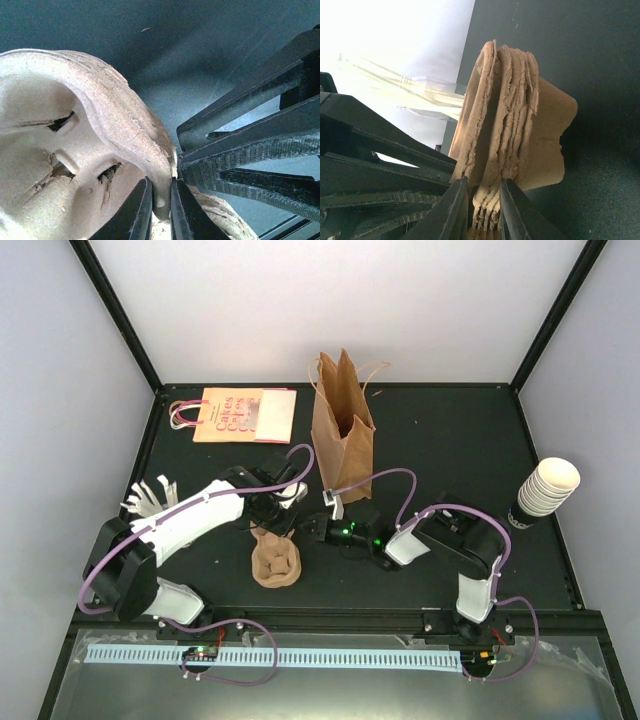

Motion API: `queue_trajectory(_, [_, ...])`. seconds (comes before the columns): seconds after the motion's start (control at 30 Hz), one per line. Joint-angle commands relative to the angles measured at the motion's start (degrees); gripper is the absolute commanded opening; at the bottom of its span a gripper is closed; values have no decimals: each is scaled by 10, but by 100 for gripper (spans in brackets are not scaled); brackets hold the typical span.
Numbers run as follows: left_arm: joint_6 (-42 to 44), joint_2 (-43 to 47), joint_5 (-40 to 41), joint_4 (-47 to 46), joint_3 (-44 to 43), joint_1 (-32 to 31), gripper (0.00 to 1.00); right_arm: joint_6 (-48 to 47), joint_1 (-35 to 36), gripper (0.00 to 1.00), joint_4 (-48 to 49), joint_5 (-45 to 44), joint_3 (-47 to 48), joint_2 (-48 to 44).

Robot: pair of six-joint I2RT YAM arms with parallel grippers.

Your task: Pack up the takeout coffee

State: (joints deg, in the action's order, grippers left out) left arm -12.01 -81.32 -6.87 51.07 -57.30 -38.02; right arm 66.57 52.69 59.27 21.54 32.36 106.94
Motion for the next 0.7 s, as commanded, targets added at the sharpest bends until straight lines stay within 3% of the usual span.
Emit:
queue_trajectory(0.0, [2,24,-9,1,-15,-6,9,5,1,22,31,-18,2,6])
queue_trajectory(0.67, [10,39,-14,-2,0,-6,8,4,-9,23,19,-25,12,-8])
